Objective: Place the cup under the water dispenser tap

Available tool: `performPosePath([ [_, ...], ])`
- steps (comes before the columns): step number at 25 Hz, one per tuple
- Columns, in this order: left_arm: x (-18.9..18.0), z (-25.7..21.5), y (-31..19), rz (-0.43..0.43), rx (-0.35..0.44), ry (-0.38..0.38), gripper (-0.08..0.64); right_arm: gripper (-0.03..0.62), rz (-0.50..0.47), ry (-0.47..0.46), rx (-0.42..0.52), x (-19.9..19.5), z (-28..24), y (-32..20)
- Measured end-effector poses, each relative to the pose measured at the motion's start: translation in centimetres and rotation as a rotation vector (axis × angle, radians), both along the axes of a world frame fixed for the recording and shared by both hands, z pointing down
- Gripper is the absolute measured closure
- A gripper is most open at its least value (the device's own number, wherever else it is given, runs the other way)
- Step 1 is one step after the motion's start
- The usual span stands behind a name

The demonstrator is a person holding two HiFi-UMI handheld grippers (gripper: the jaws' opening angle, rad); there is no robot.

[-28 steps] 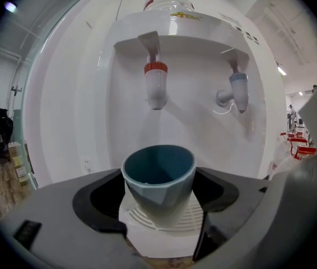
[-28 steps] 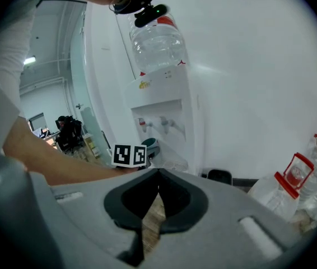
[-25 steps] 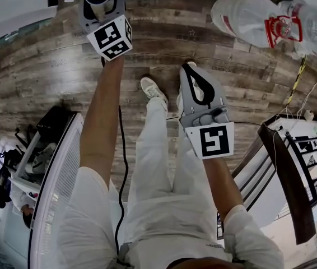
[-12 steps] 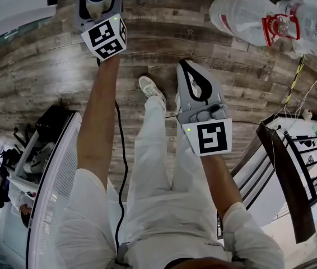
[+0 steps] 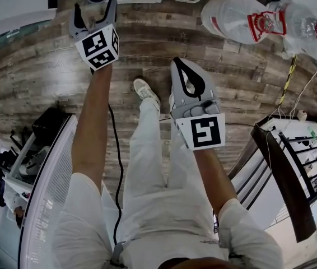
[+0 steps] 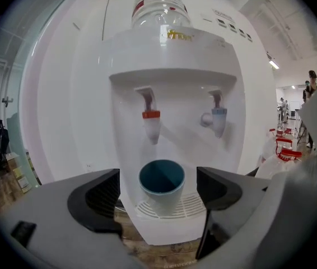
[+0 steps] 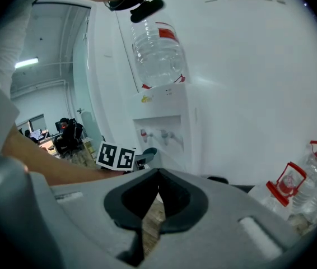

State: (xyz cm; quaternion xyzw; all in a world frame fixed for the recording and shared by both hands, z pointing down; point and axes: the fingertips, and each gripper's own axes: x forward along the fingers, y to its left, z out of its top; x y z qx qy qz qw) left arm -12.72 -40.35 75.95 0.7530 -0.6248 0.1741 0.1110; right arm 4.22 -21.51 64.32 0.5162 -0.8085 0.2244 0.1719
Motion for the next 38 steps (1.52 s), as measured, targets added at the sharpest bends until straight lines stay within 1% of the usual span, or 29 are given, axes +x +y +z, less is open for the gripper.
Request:
performPosePath([
  [3,0.0,-2.8,1.2,-0.005,0.022,0.014,0.140,0.594,0.004,0.002,0.015,0.2,-1.6,0.5],
  [6,0.3,-6.1,2.3,-0.006,0.039,0.032,0.140,0.594,0.008,0.010,0.053,0.6,-3.6,1.0],
  [10,0.6,-11.4,3.8,-0.017,0.079,0.059,0.140,0.594,0.011,0.019,0.070,1.0,-6.2,2.2],
  [12,0.7,-14.1,4.7,-0.022,0.092,0.087,0.142,0.594,0.018,0.009,0.086,1.3,-7.7,2.6],
  [15,1.0,-18.0,6.4,-0.011,0.105,0.129,0.156,0.594,0.029,-0.003,0.094,1.5,-9.7,3.4],
  [19,0.8,-23.0,8.9,-0.001,0.113,0.143,0.181,0.594,0.026,-0.001,0.116,1.3,-13.4,4.3],
  [22,1.2,-26.6,11.0,0.033,0.112,0.159,0.194,0.594,0.025,-0.007,0.137,0.9,-16.4,4.9],
  [26,2.2,-31.0,13.8,0.052,0.106,0.185,0.248,0.594,0.025,-0.010,0.167,0.9,-20.1,5.3],
  [28,2.3,-32.9,15.3,0.046,0.095,0.183,0.271,0.594,0.028,-0.013,0.179,0.9,-21.9,5.5],
  [30,2.1,-34.8,16.8,0.038,0.093,0.174,0.314,0.594,0.031,-0.010,0.194,0.9,-23.8,5.7],
  [33,2.2,-37.5,18.8,0.040,0.099,0.188,0.351,0.594,0.035,-0.020,0.206,0.9,-26.4,6.3],
  [36,2.9,-40.3,20.4,0.065,0.111,0.204,0.375,0.594,0.036,-0.032,0.219,0.7,-28.8,6.8],
  [38,3.2,-42.2,21.3,0.081,0.124,0.201,0.407,0.594,0.043,-0.048,0.225,0.5,-30.5,7.2],
])
